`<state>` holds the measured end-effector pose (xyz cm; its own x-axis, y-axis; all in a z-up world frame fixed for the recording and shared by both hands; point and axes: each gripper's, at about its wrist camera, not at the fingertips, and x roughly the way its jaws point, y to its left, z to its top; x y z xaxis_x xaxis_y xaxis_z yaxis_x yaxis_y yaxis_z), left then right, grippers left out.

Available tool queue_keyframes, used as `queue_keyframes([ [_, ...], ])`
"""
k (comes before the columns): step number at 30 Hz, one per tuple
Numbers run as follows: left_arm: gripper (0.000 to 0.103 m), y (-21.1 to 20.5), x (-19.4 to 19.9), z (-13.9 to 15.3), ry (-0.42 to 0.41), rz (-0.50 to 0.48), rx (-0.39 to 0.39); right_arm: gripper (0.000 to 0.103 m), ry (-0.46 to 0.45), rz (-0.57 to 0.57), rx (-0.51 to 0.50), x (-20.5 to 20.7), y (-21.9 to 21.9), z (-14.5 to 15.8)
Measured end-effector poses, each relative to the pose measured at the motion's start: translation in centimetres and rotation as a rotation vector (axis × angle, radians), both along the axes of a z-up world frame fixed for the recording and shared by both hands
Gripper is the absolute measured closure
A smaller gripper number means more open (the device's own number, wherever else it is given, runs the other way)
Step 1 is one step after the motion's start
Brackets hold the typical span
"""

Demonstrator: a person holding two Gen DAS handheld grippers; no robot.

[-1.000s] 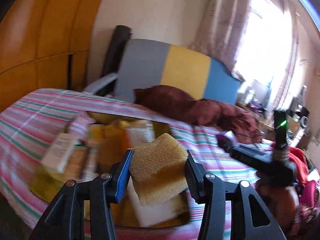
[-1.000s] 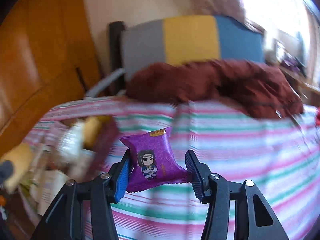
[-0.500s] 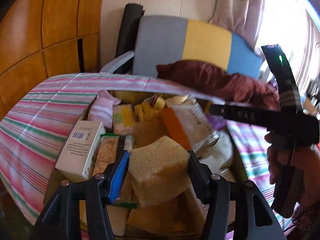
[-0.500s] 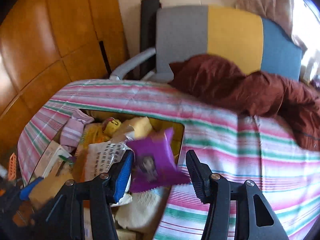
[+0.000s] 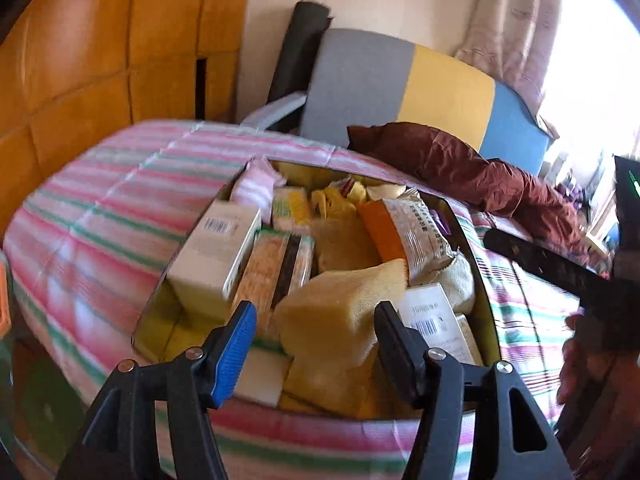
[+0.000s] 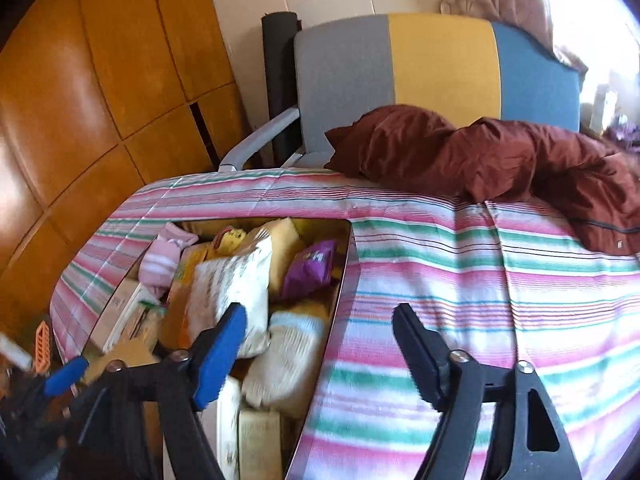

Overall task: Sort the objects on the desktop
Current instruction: 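Withdraw both open tools from above the gold tray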

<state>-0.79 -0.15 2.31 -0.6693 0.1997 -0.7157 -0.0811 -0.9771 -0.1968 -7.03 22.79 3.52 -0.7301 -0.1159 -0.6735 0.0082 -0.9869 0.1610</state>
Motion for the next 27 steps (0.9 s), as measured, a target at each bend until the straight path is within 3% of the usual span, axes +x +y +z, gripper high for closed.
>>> queue_keyframes([
  [3, 0.041, -0.8, 0.4, 0.0, -0.048, 0.031, 0.022, 0.015, 0.027, 0.009, 0.035, 1.9, -1.2, 0.6],
  [7, 0.041, -1.0, 0.9, 0.5, -0.013, 0.072, -0.009, 0.012, 0.067, 0.049, 0.095, 3.8, -3.3, 1.7],
  [11, 0.041, -0.4, 0.8, 0.9, -0.049, 0.002, -0.036, 0.012, 0.108, 0.038, 0.133, 5.0, -4.4, 2.4],
  [15, 0.042, -1.1, 2.2, 3.5, 0.050, 0.026, 0.007, 0.012, 0.101, 0.019, 0.110, 5.8, -4.2, 2.6],
  [18, 0.042, -1.5, 2.7, 4.6, 0.096, 0.050, -0.013, 0.011, 0.088, 0.001, 0.102, 6.2, -4.0, 2.5],
  [24, 0.047, -2.2, 2.6, 3.5, 0.020, 0.102, -0.087, 0.011, 0.041, 0.008, 0.102, 6.6, -4.6, 1.8],
  [27, 0.049, -2.6, 3.2, 2.7, -0.003, 0.069, -0.053, 0.011, 0.047, 0.033, 0.107, 7.0, -5.6, 1.8],
])
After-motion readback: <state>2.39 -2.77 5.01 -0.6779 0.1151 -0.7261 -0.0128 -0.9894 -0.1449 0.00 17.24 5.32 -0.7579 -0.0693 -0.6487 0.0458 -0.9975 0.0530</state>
